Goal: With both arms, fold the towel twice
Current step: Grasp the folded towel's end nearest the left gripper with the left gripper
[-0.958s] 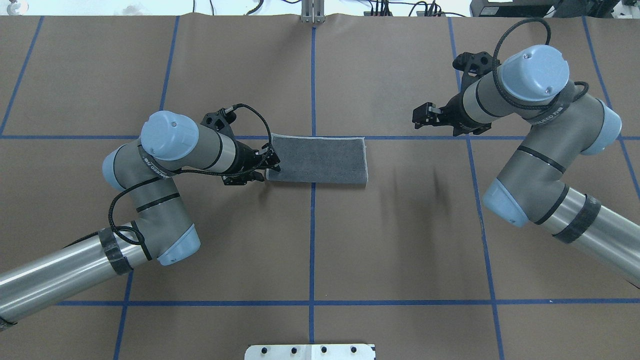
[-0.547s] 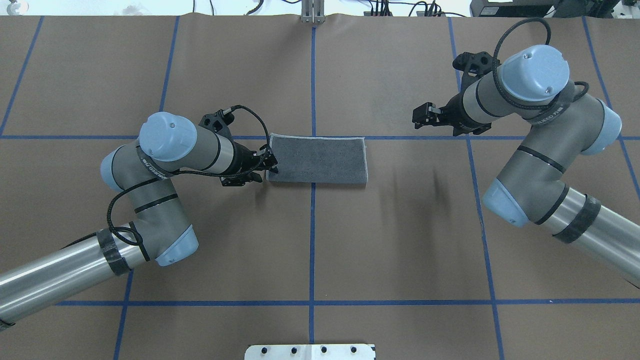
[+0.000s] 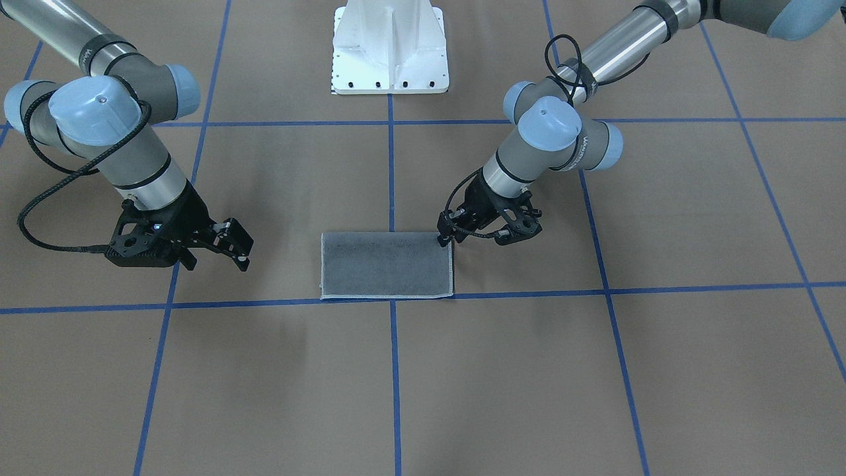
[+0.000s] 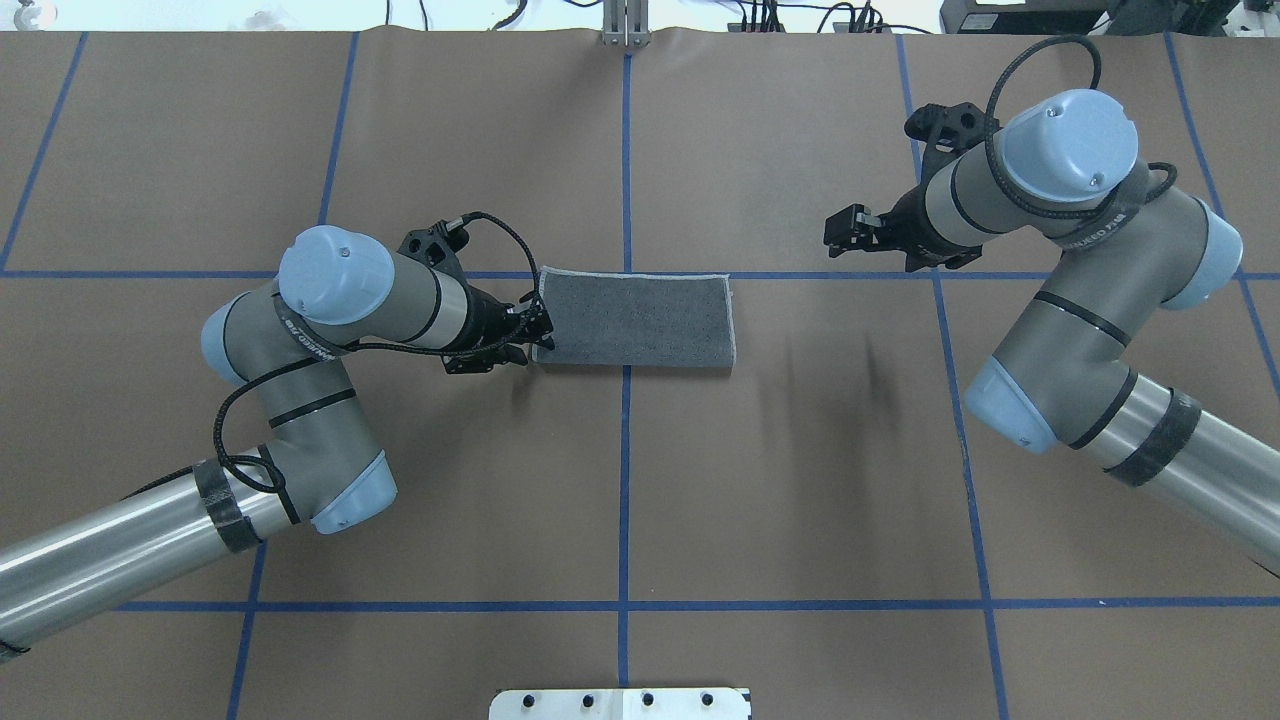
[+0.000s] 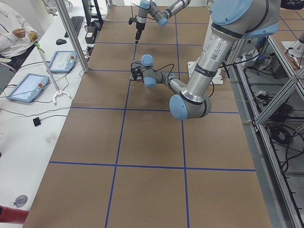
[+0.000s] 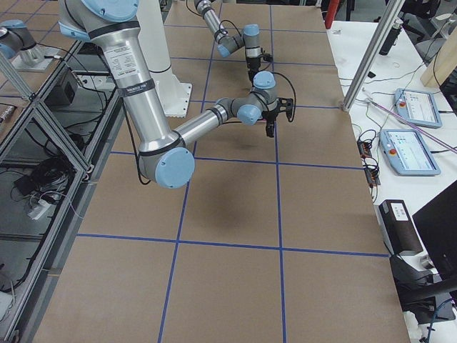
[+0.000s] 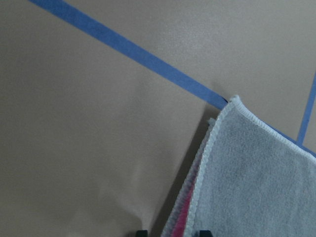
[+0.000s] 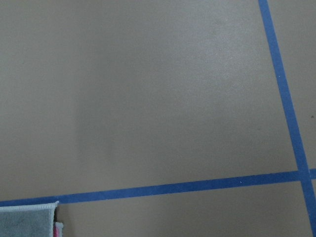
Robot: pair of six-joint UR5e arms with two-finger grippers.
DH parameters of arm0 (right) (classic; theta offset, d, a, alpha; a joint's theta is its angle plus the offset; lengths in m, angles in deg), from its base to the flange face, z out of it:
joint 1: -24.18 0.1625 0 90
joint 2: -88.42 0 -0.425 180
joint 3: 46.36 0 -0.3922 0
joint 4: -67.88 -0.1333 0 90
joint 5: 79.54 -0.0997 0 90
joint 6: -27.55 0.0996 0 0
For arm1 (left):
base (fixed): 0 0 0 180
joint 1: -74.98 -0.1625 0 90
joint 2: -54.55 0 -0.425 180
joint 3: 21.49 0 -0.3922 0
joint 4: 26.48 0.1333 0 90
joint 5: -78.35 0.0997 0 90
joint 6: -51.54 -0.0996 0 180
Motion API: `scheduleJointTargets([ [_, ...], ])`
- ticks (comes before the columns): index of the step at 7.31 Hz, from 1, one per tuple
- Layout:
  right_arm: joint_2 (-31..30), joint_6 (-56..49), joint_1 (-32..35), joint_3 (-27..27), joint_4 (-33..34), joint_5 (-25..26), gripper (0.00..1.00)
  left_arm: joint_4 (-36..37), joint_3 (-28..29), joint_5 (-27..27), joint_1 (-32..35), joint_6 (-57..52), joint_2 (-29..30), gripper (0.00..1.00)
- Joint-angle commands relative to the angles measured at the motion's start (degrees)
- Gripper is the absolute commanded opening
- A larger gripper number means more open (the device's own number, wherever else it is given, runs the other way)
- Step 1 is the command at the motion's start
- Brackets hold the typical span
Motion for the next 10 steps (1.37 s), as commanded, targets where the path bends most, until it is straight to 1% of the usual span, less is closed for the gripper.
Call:
scheduleJointTargets([
  [1, -0.1, 0.0, 0.0, 0.0, 0.0, 0.0, 0.99, 0.0, 0.0, 0.0, -0.2, 0.0, 0.0, 0.46],
  [3, 0.0, 0.0, 0.0, 0.0, 0.0, 0.0, 0.99, 0.0, -0.2, 0.0, -0.2, 0.1, 0.1, 0.45],
  [5, 0.0, 0.0, 0.0, 0.0, 0.0, 0.0, 0.99, 0.0, -0.1, 0.0, -0.2, 0.1, 0.1, 0.38],
  [7, -0.1, 0.0, 0.0, 0.0, 0.0, 0.1, 0.99, 0.0, -0.2, 0.0, -0.2, 0.1, 0.1, 0.37],
  [9, -0.1, 0.0, 0.0, 0.0, 0.0, 0.1, 0.99, 0.0, -0.2, 0.0, -0.2, 0.0, 0.1, 0.21],
  [10, -0.1, 0.1, 0.0, 0.0, 0.0, 0.1, 0.99, 0.0, -0.5, 0.0, -0.2, 0.0, 0.1, 0.09],
])
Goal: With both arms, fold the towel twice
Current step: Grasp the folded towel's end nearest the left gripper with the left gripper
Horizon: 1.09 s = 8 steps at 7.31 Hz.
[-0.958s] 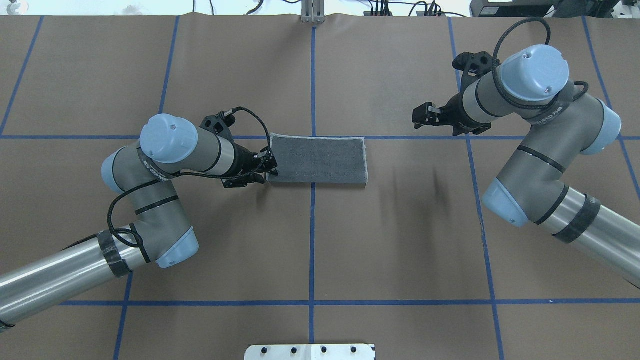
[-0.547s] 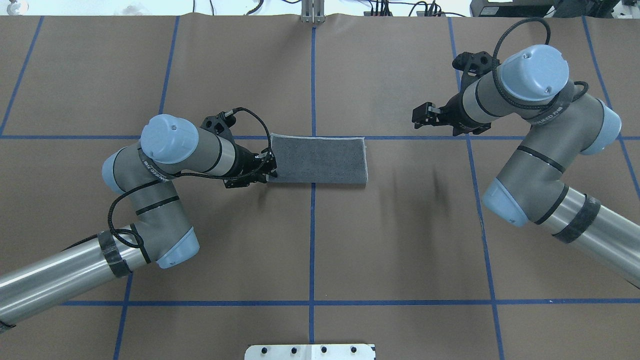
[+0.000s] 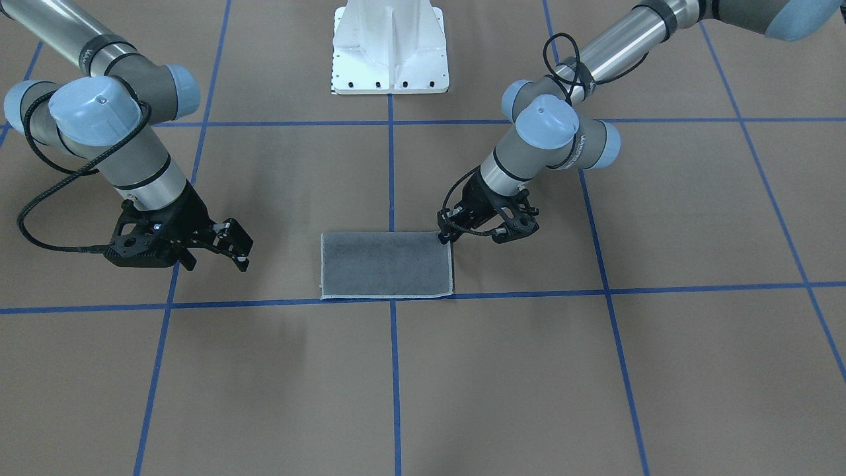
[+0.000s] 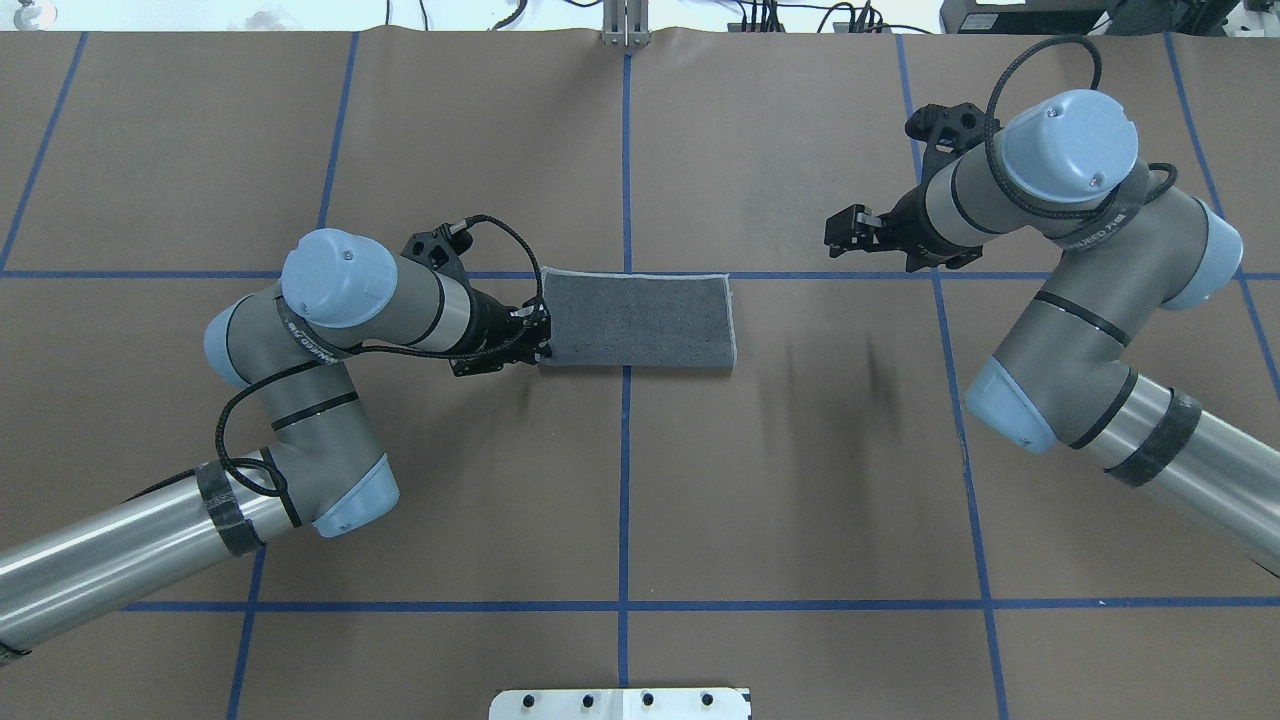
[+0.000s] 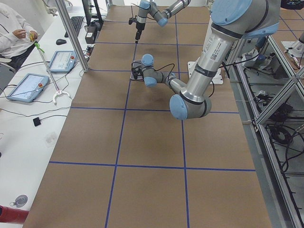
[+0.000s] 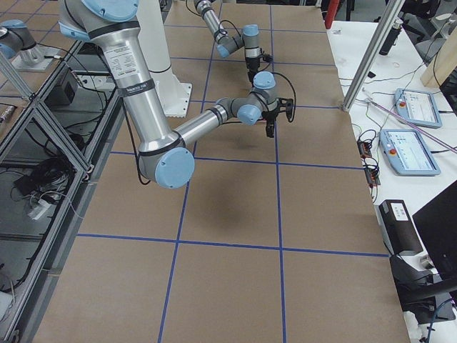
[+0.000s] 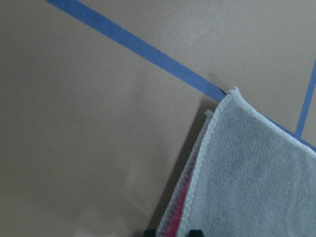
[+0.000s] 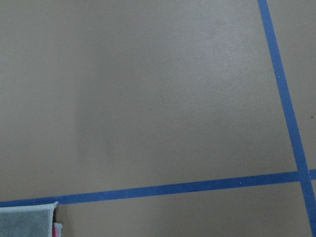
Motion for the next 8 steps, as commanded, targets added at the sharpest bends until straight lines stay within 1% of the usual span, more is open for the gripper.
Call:
scheduleJointTargets([
  [1, 0.1, 0.0, 0.0, 0.0, 0.0, 0.0, 0.99, 0.0, -0.2, 0.0, 0.0, 0.0, 0.0, 0.0],
  [5, 0.1, 0.1, 0.0, -0.1, 0.0, 0.0, 0.99, 0.3, -2.3, -0.1, 0.1, -0.2, -0.4, 0.0],
  [7, 0.1, 0.1, 0.0, -0.1, 0.0, 0.0, 0.99, 0.3, -6.8, -0.1, 0.1, -0.7, -5.8, 0.0],
  [8, 0.1, 0.1, 0.0, -0.2, 0.0, 0.0, 0.99, 0.2, -7.9, -0.1, 0.1, -0.8, -7.3, 0.0],
])
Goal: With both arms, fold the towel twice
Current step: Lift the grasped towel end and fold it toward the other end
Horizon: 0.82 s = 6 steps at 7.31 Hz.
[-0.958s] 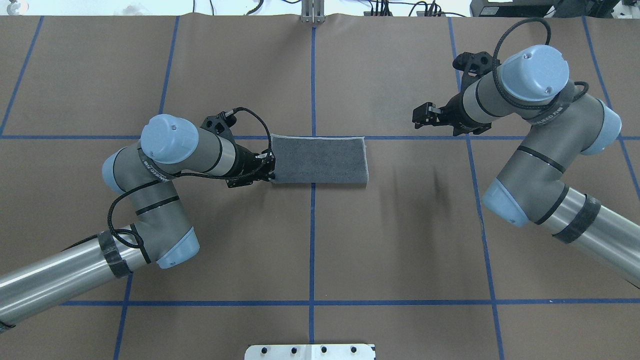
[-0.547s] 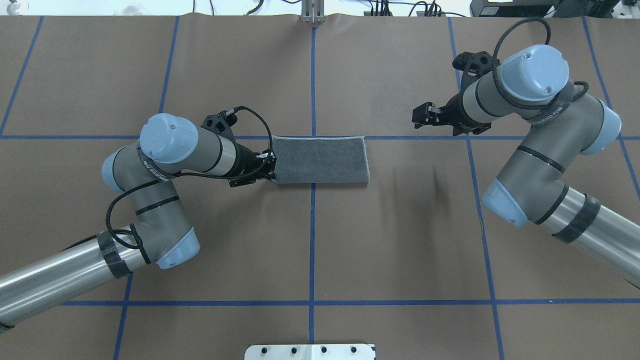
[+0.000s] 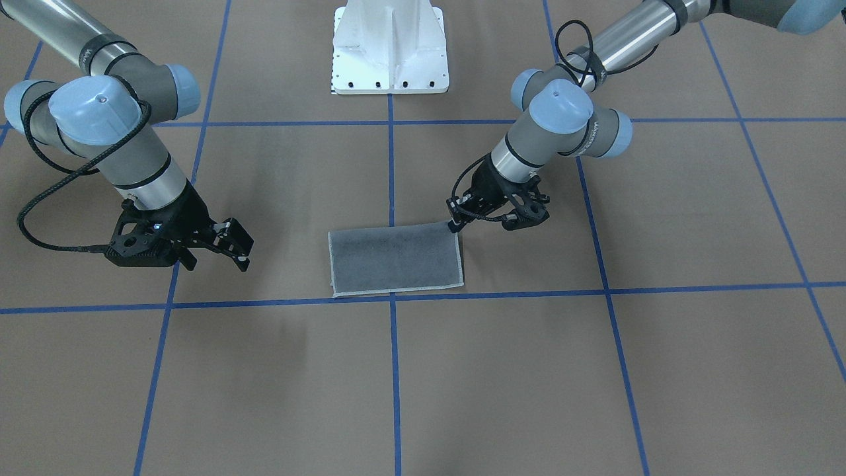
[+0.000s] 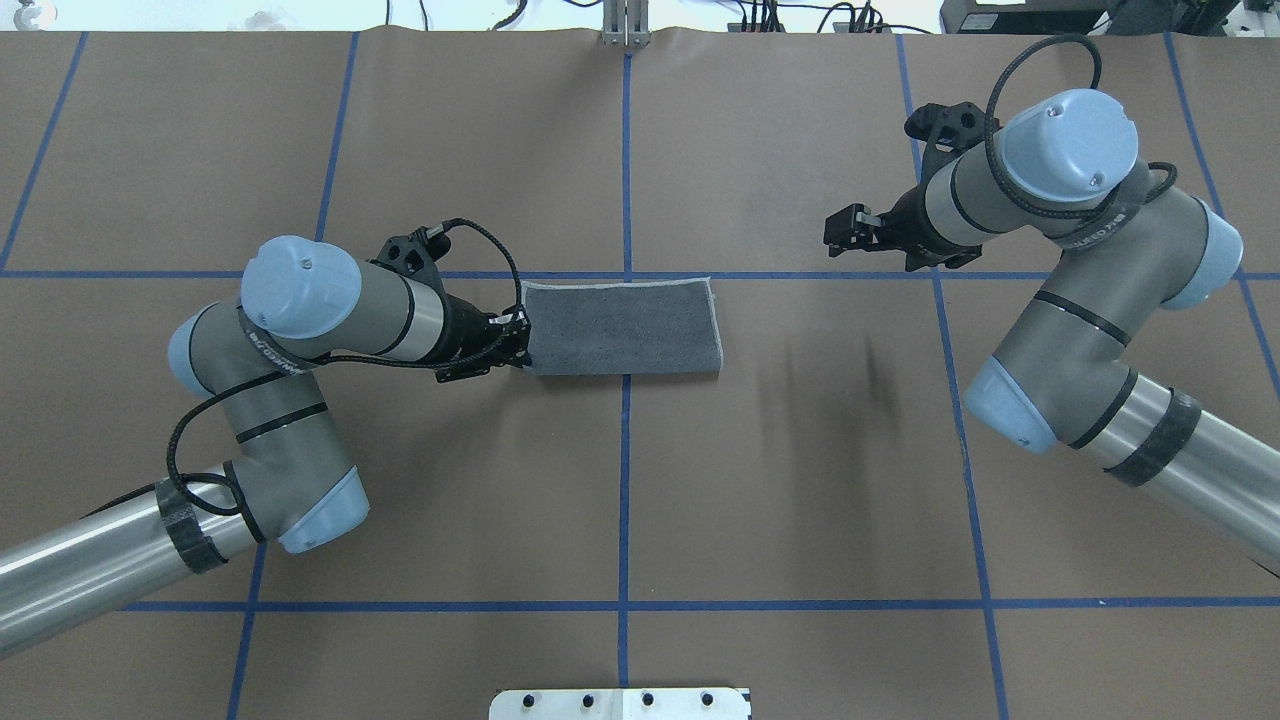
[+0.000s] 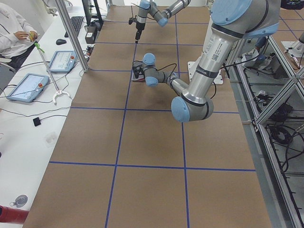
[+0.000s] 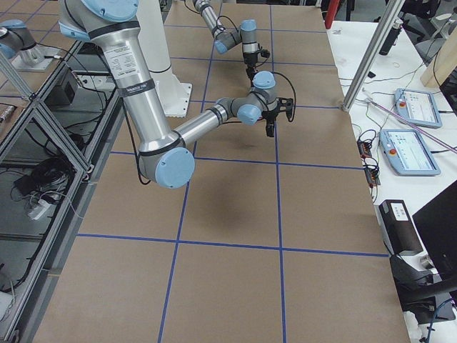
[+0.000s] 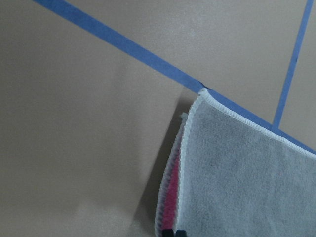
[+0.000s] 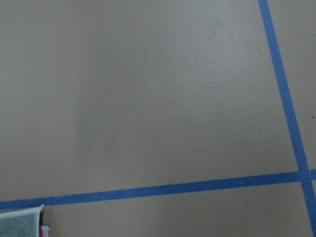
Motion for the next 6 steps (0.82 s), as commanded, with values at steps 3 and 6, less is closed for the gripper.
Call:
scheduleJointTargets([
  [3, 0.0, -0.1, 0.0, -0.1, 0.0, -0.1, 0.99, 0.0, -3.9, -1.8, 1.5, -1.2, -5.1, 0.0],
  [6, -0.1, 0.0, 0.0, 0.0, 0.0, 0.0, 0.99, 0.2, -4.3, -1.1, 0.8, -1.0, -3.8, 0.0],
])
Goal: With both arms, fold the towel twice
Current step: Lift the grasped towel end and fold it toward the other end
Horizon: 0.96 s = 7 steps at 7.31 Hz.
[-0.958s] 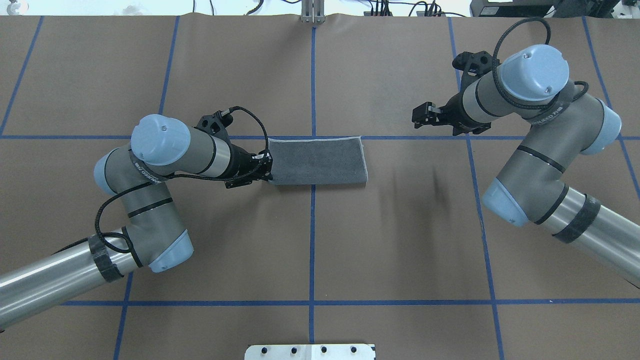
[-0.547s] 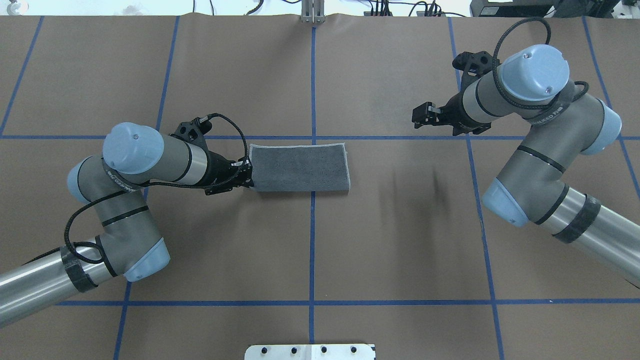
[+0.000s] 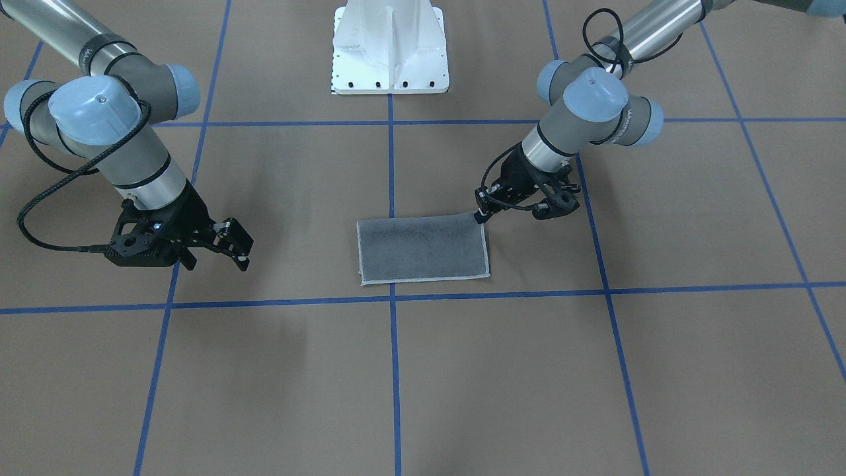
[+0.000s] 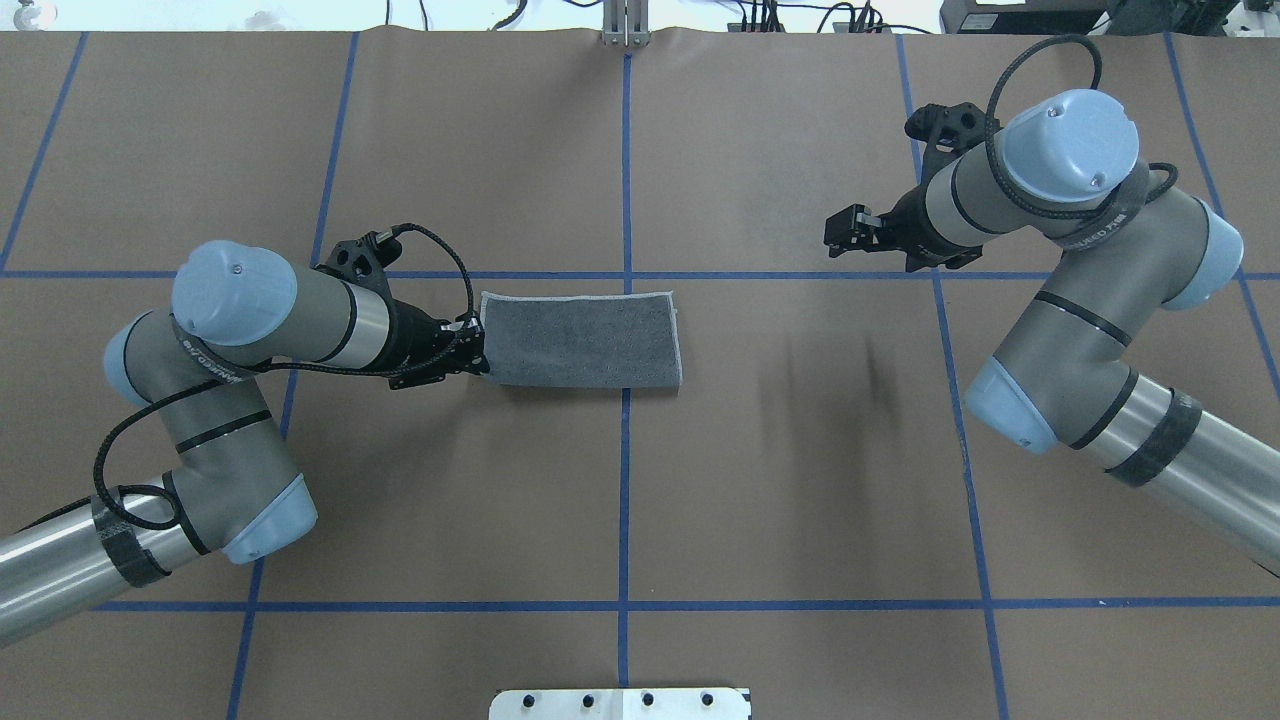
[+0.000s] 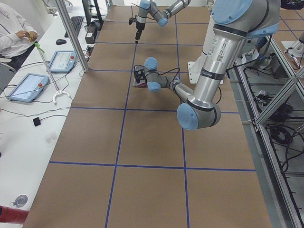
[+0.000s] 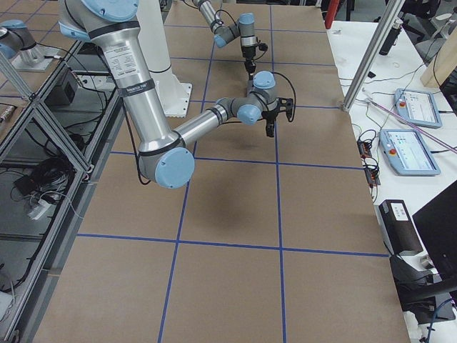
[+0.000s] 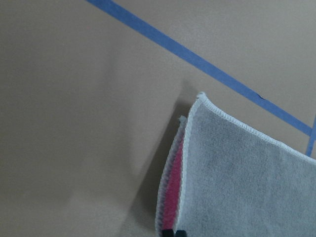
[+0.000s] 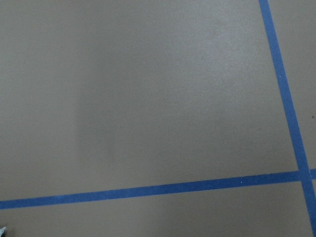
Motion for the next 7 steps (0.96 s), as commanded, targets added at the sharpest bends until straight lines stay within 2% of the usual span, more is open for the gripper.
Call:
scheduleJointTargets([
  [1, 0.2, 0.2, 0.0, 0.0, 0.0, 0.2, 0.99, 0.3, -0.2, 0.3, -0.4, 0.1, 1.7, 0.0],
  [4, 0.2, 0.1, 0.7, 0.1, -0.1, 0.2, 0.99, 1.9, 0.0, 2.7, -1.4, 0.1, 5.1, 0.0],
  [6, 0.2, 0.2, 1.2, 0.1, -0.1, 0.2, 0.99, 8.0, 0.1, 3.1, -2.6, 0.0, 10.0, 0.0],
  [7, 0.2, 0.1, 1.6, 0.1, 0.0, 0.3, 0.99, 8.2, 0.5, 6.2, -4.1, -0.2, 11.2, 0.0],
])
